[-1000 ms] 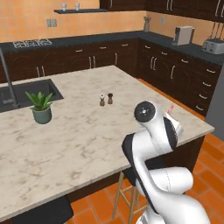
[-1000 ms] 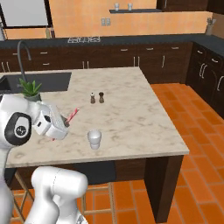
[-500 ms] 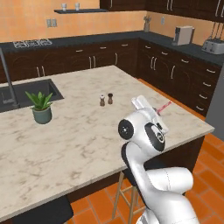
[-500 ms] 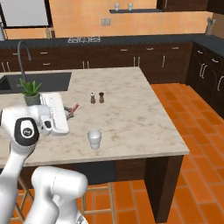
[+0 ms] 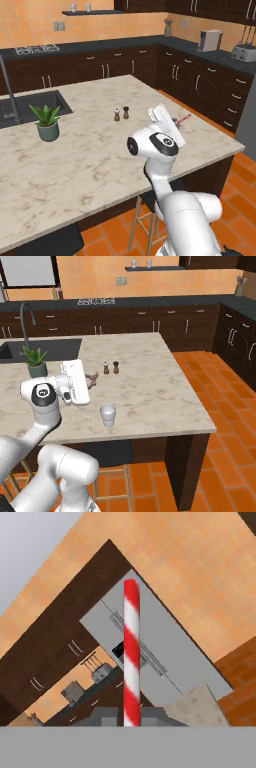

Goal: Take a straw from the drawer in front and place it inside the glass cup on the dining counter.

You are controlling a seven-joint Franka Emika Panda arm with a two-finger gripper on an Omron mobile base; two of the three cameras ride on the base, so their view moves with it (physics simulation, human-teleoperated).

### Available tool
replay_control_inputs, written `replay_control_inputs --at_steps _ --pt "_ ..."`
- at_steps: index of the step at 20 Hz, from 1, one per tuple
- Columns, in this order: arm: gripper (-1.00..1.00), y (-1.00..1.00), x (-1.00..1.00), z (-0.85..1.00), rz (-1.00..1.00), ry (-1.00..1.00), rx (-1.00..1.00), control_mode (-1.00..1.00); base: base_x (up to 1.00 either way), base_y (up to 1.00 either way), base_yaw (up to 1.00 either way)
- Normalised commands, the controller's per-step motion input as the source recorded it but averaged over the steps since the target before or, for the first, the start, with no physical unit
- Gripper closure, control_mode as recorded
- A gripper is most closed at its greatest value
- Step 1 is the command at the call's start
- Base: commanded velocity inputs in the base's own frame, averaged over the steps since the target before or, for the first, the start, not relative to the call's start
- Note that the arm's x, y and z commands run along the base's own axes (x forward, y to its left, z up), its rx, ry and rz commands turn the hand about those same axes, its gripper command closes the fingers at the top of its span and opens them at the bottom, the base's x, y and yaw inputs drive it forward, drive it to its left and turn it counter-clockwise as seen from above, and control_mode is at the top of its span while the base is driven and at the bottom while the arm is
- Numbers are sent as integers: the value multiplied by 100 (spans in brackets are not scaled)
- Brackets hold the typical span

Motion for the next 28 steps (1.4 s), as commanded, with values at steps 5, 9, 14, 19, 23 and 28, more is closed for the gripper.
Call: replay_control_inputs --at_steps 5,9,14,19,23,28 --pt "100 0 9 0 -23 24 -11 -100 0 0 0" --pt "100 1 4 -42 -22 16 -39 -100 0 0 0" --pt "100 0 9 -25 -21 28 -38 -100 0 0 0" --pt "100 -1 1 0 -15 26 -6 -100 0 0 0" --pt "100 -17 0 0 -7 2 13 -100 0 0 0" --pt "100 -13 0 -3 0 -9 9 -100 0 0 0"
